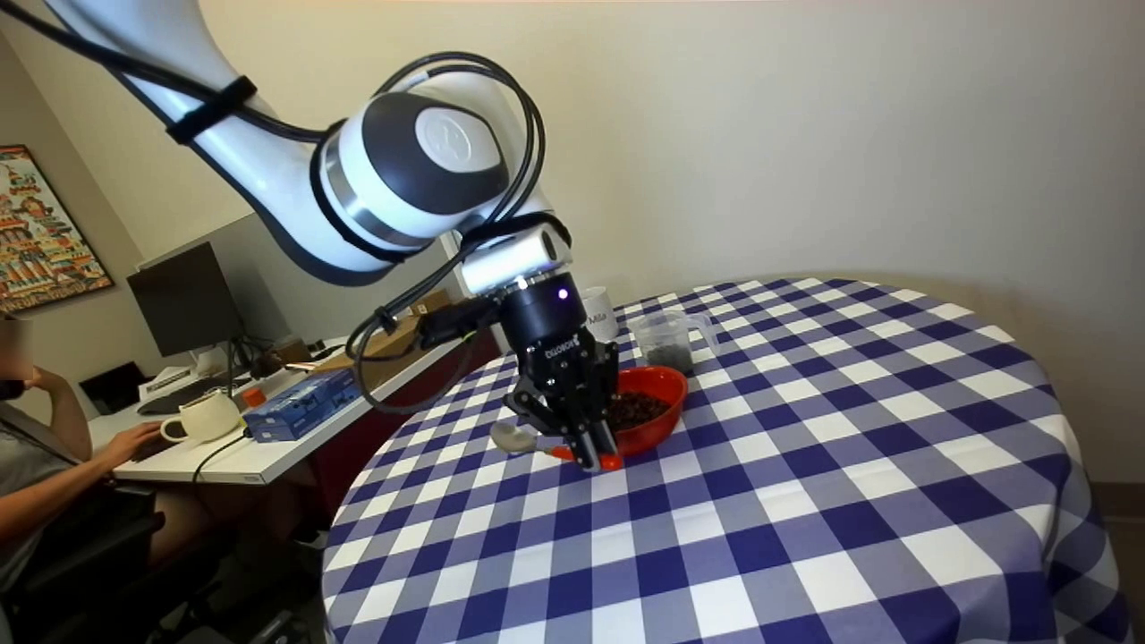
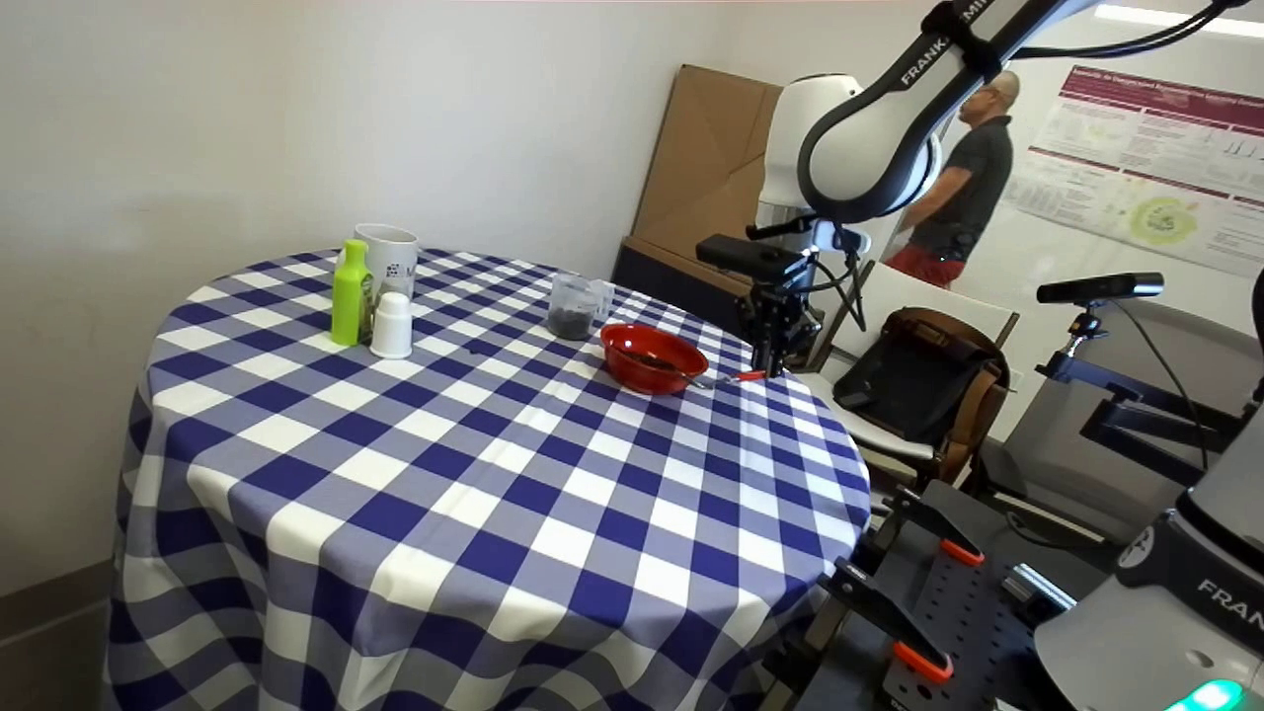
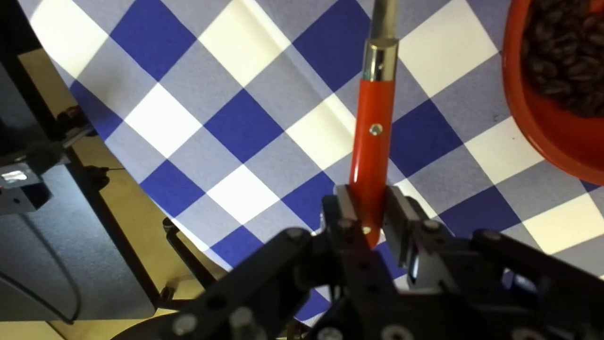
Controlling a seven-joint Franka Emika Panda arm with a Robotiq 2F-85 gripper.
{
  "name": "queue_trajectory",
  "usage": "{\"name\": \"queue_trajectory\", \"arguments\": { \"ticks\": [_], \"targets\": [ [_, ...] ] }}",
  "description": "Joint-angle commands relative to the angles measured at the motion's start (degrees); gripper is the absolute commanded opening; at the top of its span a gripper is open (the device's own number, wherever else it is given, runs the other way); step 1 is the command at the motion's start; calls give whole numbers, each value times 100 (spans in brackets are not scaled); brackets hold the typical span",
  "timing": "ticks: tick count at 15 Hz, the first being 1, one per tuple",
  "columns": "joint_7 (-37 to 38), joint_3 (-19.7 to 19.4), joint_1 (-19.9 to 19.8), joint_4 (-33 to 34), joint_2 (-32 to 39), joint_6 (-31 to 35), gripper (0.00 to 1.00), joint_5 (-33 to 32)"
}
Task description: Put a spoonful of the things in the bowl into the jug
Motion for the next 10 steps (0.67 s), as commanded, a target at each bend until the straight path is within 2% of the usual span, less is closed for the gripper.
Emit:
{"name": "queue_trajectory", "arguments": {
  "ticks": [1,10],
  "targets": [
    [-55,-196,43,43,370,402,5,-143],
    [-438,-490,132,152,1014,1087,5,132]
  ]
}}
